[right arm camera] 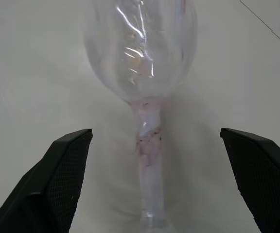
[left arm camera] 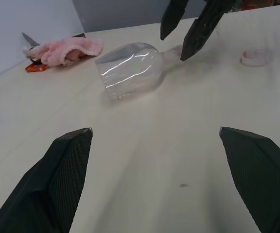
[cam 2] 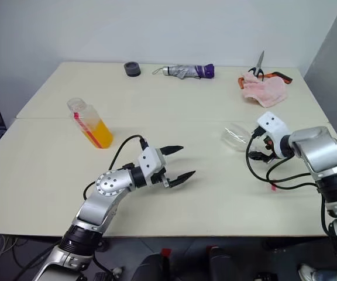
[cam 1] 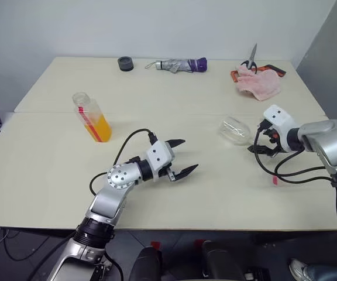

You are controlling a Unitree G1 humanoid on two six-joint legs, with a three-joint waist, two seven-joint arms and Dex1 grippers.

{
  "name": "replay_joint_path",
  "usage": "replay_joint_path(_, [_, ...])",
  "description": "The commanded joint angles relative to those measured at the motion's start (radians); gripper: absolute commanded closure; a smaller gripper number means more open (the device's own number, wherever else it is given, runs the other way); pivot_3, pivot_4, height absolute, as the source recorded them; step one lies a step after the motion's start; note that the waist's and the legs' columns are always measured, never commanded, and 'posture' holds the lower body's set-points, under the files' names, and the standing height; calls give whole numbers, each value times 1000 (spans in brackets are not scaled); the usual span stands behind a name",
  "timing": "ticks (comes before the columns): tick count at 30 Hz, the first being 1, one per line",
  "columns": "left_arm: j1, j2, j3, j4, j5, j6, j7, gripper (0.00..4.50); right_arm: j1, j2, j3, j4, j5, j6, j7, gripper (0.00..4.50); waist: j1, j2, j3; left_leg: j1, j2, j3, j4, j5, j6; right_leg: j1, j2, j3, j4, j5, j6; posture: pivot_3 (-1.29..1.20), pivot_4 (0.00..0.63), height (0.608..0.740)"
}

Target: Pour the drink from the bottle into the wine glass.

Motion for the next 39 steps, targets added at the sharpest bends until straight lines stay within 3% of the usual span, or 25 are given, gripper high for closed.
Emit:
replay_joint_path(1, [-13,-15,-7,-4,13,-29,7,28,-78,2,65,103,-67,-51,100,0,0,0,0,0,0,0,0,0,0,0,0,0,0,0,0,0,150,740])
replay_joint_path(6, [-13,-36,-16,7,31,-43,9,28,-190,64,144,295,-148,-102,207,0,0,0,0,0,0,1,0,0,0,0,-1,0,0,0,0,0,150,740])
replay_joint_path(9, [-12,-43,-21,11,39,-50,10,0,-241,104,161,400,-192,-148,240,868,0,0,0,0,0,0,0,0,0,0,-1,0,1,0,0,0,150,740])
replay_joint_path(18, [-2,-50,-27,13,57,-67,6,0,-310,164,159,553,-280,-232,329,4188,4,1,0,0,1,0,0,0,0,-1,-3,0,1,0,0,0,150,740])
replay_joint_path(19, [1,-50,-26,11,56,-65,6,0,-317,168,150,559,-280,-228,334,4331,4,1,0,0,1,0,0,0,0,-1,-3,0,1,0,0,0,150,740])
replay_joint_path(23, [25,-51,20,-14,21,-11,33,0,-353,208,58,538,-220,-136,332,4328,1,1,1,0,1,0,0,0,0,-1,-3,0,2,0,0,0,150,740])
replay_joint_path(30, [72,-13,129,-90,-70,128,59,0,-285,389,-245,303,-42,10,109,4328,-6,2,1,-1,3,-1,0,0,0,-2,-3,0,3,0,0,0,150,740])
replay_joint_path(35, [92,70,228,-149,-207,275,2,0,-199,624,-385,246,7,-236,-168,4328,-11,2,1,-2,3,-2,0,0,0,-2,-3,-1,3,0,0,0,150,740])
replay_joint_path(39, [81,172,326,-150,-280,343,-40,0,-178,803,-424,370,-8,-617,-373,4328,-17,2,1,-2,3,-1,0,0,0,-3,-2,-1,3,0,0,0,150,740])
